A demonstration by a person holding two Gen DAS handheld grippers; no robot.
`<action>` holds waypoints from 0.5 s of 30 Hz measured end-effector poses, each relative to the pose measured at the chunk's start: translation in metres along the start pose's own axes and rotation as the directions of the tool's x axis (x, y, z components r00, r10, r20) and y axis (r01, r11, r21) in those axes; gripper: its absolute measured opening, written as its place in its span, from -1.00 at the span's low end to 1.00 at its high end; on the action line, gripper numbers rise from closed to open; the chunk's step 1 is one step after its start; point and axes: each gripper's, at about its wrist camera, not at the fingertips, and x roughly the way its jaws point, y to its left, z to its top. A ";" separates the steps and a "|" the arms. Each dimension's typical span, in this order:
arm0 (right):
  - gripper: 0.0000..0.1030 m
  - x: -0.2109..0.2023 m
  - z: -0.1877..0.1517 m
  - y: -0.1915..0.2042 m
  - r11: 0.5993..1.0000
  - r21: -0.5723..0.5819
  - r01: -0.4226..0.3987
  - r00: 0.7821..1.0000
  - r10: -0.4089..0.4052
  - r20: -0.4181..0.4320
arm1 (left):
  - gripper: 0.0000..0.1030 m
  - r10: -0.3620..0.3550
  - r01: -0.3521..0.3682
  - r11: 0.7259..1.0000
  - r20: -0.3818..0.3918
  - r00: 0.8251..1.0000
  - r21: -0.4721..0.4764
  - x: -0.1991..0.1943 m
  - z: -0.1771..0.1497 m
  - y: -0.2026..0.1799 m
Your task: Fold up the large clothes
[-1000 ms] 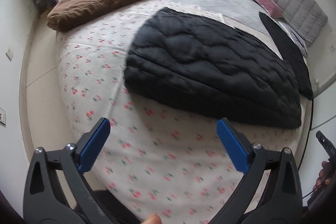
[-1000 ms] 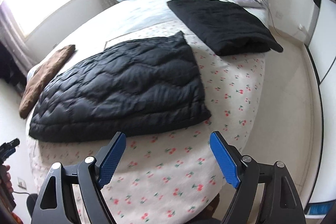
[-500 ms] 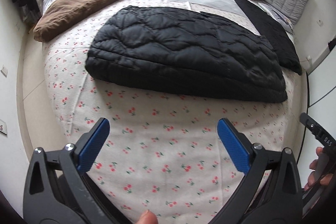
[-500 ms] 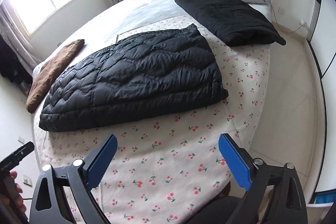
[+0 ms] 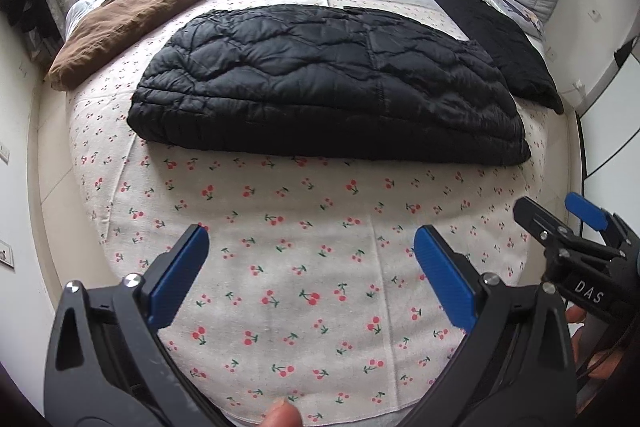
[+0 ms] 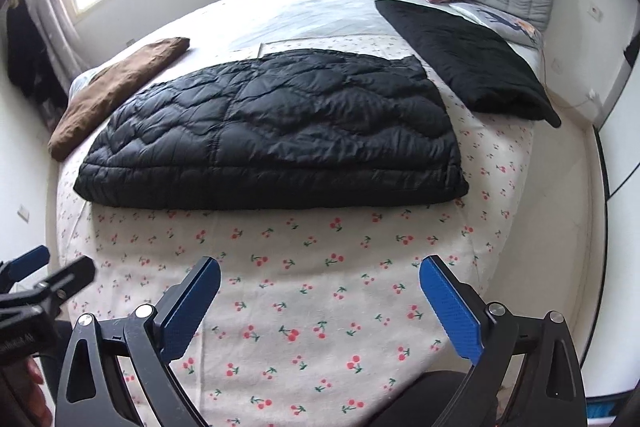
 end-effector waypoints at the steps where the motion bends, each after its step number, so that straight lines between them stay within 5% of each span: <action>1: 0.96 -0.001 0.000 0.003 1.000 -0.009 -0.003 1.000 0.003 0.003 | 0.98 0.000 0.000 1.000 -0.001 1.000 0.007 0.000 -0.001 -0.002; 15: 0.96 0.003 -0.002 0.016 0.999 -0.039 -0.022 1.000 0.022 -0.017 | 0.98 0.015 -0.015 1.000 0.000 1.000 0.013 0.000 0.000 -0.006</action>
